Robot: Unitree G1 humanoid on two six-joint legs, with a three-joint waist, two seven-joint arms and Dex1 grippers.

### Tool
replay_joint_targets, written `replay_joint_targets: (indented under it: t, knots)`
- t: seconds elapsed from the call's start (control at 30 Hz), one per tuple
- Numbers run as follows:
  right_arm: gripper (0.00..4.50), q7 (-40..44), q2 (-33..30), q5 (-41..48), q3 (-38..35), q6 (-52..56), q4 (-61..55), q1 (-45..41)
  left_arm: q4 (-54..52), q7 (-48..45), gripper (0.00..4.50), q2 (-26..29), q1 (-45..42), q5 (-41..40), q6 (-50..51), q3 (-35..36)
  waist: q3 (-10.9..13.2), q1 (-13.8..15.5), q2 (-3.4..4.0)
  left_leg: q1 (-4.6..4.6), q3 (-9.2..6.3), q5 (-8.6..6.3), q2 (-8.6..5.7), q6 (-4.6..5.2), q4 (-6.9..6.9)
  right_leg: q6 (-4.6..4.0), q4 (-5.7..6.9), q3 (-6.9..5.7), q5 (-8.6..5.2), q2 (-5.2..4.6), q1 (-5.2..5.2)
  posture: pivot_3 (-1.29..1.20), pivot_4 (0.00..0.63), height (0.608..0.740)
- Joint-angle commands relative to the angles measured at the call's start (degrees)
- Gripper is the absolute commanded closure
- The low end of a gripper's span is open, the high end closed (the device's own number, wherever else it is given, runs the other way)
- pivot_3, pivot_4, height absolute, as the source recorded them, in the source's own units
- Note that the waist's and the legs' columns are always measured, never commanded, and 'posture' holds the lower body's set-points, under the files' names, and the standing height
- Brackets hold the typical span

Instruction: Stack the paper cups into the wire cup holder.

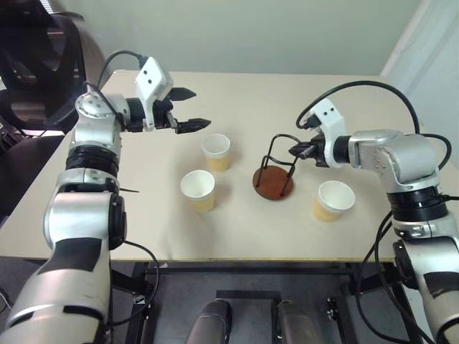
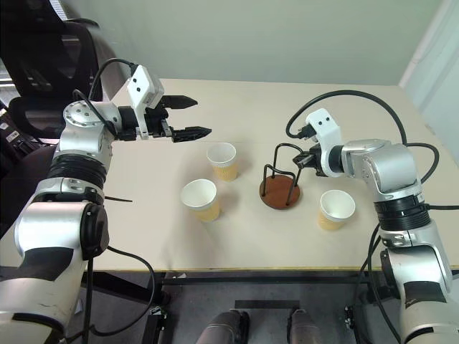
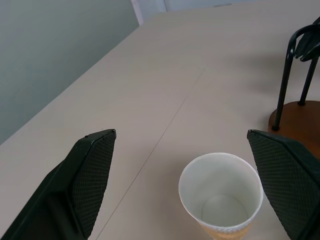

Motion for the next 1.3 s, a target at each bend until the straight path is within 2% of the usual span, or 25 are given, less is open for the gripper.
replay_joint_targets:
  t: [0.03,0.7,1.1,1.2,1.3]
  knots:
    - [4.47,2.2,-1.5,-1.6,1.0,-3.5,0.2,-2.6,-1.8,0.1,0.00,0.5,-0.7,-0.5,-0.7,0.4,0.0,0.0,0.01,-0.01,-0.07,0.00,0.04,0.00,0.03,0.01,-0.02,0.09,0.00,-0.07,0.02,0.00,0.150,0.740]
    - [4.47,7.5,1.9,-4.7,5.0,-7.1,3.6,-5.5,-2.2,-0.2,0.00,0.5,-0.4,-0.7,-0.5,0.4,0.0,-0.1,0.01,-0.01,-0.10,0.01,0.04,0.02,0.04,-0.02,-0.02,0.04,0.00,-0.11,0.03,0.00,0.150,0.740]
    - [4.47,10.4,1.4,-7.8,7.7,-11.0,5.9,-5.5,-2.6,-0.4,0.00,0.6,-0.3,-0.8,-0.4,0.4,0.0,-0.1,0.00,0.00,-0.11,0.02,0.03,0.01,0.06,-0.03,0.02,0.04,0.00,-0.07,0.03,0.00,0.150,0.740]
    - [3.73,10.7,1.6,-8.7,8.2,-11.9,7.0,-5.6,-2.6,-0.2,0.00,0.5,-0.2,-0.7,-0.3,0.4,0.0,-0.2,0.00,0.00,-0.12,0.02,0.06,0.01,0.06,-0.03,0.03,0.06,0.00,-0.10,0.02,0.00,0.150,0.740]
    - [2.76,10.3,2.2,-9.1,7.7,-12.4,8.0,-6.0,-2.6,-0.1,0.00,0.5,-0.3,-0.7,-0.3,0.3,0.0,-0.2,0.00,0.02,-0.11,0.02,0.04,0.01,0.05,-0.04,0.04,0.05,0.00,-0.05,0.04,0.00,0.150,0.740]
